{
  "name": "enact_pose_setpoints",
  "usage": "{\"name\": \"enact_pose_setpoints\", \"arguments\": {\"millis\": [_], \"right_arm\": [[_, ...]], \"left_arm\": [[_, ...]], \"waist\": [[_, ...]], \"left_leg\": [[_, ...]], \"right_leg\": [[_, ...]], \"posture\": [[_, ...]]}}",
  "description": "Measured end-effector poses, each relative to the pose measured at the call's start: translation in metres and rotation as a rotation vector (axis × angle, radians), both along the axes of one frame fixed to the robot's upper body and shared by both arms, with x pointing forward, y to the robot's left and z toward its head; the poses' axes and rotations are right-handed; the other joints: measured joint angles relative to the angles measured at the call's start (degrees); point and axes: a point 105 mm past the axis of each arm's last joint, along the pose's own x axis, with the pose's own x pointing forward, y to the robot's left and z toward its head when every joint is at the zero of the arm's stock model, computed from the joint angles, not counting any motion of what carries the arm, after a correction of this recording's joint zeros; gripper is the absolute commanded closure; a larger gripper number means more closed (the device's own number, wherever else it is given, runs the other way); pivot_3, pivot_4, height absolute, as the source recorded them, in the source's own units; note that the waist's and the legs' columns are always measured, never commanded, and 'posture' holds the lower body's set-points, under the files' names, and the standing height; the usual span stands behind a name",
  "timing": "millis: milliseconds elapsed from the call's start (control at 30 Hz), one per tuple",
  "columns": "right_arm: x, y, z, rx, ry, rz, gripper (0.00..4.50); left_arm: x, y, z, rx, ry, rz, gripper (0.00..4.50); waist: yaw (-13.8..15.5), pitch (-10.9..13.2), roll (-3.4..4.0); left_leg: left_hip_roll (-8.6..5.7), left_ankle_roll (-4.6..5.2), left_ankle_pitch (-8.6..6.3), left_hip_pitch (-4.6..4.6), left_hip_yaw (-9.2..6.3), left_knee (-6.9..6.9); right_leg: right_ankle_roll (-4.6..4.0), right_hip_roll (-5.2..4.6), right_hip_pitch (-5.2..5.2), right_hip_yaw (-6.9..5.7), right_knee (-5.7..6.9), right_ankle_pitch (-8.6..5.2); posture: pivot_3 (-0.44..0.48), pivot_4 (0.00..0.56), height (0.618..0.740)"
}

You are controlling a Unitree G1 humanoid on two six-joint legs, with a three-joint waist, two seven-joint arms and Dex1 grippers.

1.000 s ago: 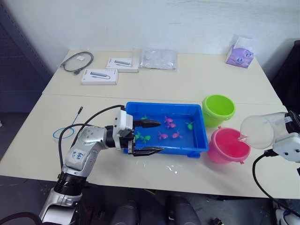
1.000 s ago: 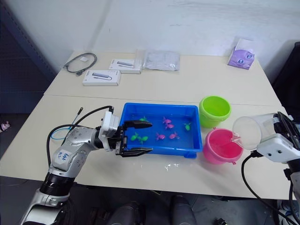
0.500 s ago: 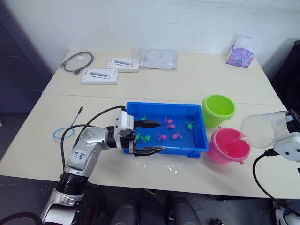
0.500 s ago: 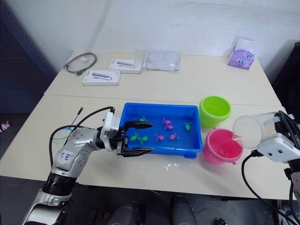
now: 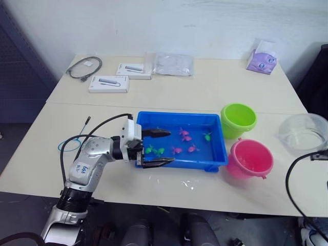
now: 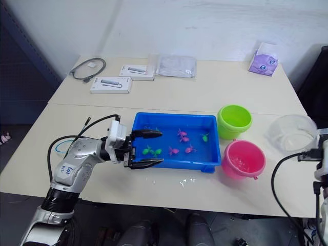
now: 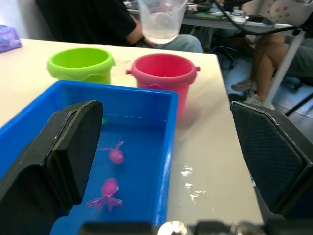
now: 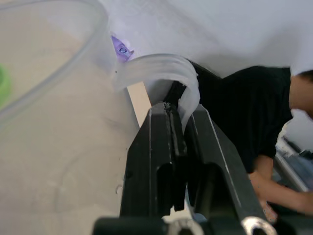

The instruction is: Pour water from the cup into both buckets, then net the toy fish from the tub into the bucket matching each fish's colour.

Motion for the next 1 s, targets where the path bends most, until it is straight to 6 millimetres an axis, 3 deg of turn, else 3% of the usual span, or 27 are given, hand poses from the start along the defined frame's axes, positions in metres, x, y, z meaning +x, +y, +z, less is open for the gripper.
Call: {"name": "enact_pose_setpoints", "arguments": {"millis": [133, 267, 367, 433, 467, 600, 1000], "right_arm": [[0.014, -0.009, 0.011, 0.128, -0.010, -0.018, 4.43], [0.045, -0.005, 0.036, 0.153, 0.019, -0.041, 4.43], [0.067, -0.002, 0.041, 0.134, 0.096, -0.053, 4.43], [0.082, 0.003, 0.042, 0.042, 0.159, -0.041, 4.43], [0.095, 0.009, 0.044, -0.085, 0.212, -0.039, 4.43], [0.112, 0.018, 0.045, -0.292, 0.256, -0.040, 4.43], [0.130, 0.043, 0.047, -0.728, 0.250, -0.025, 4.43]], "left_arm": [[0.016, 0.012, 0.012, -0.061, 0.003, 0.102, 0.00], [0.032, 0.019, 0.033, -0.139, -0.015, 0.188, 0.00], [0.042, 0.025, 0.044, -0.209, -0.011, 0.251, 0.00], [0.047, 0.027, 0.048, -0.218, -0.017, 0.268, 0.00], [0.047, 0.027, 0.048, -0.215, -0.023, 0.270, 0.00], [0.047, 0.025, 0.045, -0.195, -0.023, 0.269, 0.00], [0.044, 0.016, 0.029, -0.141, 0.004, 0.254, 0.00]], "waist": [[0.0, 0.0, 0.00], [0.0, 0.0, 0.00], [0.1, 0.0, -0.01], [0.2, 0.0, -0.01], [0.1, 0.0, -0.01], [0.1, 0.0, -0.04], [0.0, 0.0, -0.04]], "left_leg": [[0.00, 0.02, -0.01, -0.01, -0.02, 0.08], [-0.01, 0.04, -0.01, -0.06, -0.01, 0.19], [0.00, 0.04, -0.01, -0.17, -0.04, 0.26], [-0.02, 0.07, -0.02, -0.23, -0.04, 0.32], [-0.05, 0.11, -0.04, -0.28, -0.01, 0.36], [-0.04, 0.13, -0.05, -0.36, -0.02, 0.49], [-0.04, 0.10, -0.05, -0.36, -0.01, 0.54]], "right_leg": [[0.00, -0.01, -0.02, -0.02, 0.08, 0.00], [0.01, -0.02, -0.05, -0.01, 0.14, 0.01], [0.02, 0.00, -0.09, -0.08, 0.12, 0.01], [0.06, 0.00, -0.09, -0.11, 0.10, 0.03], [0.13, -0.01, -0.10, -0.09, 0.09, 0.07], [0.26, -0.01, -0.09, -0.10, -0.06, 0.14], [0.27, -0.01, -0.09, -0.09, -0.13, 0.15]], "posture": [[0.000, 0.150, 0.739], [0.000, 0.150, 0.739], [0.000, 0.150, 0.739], [0.000, 0.150, 0.739], [0.000, 0.150, 0.739], [0.000, 0.150, 0.739], [0.000, 0.150, 0.739]]}}
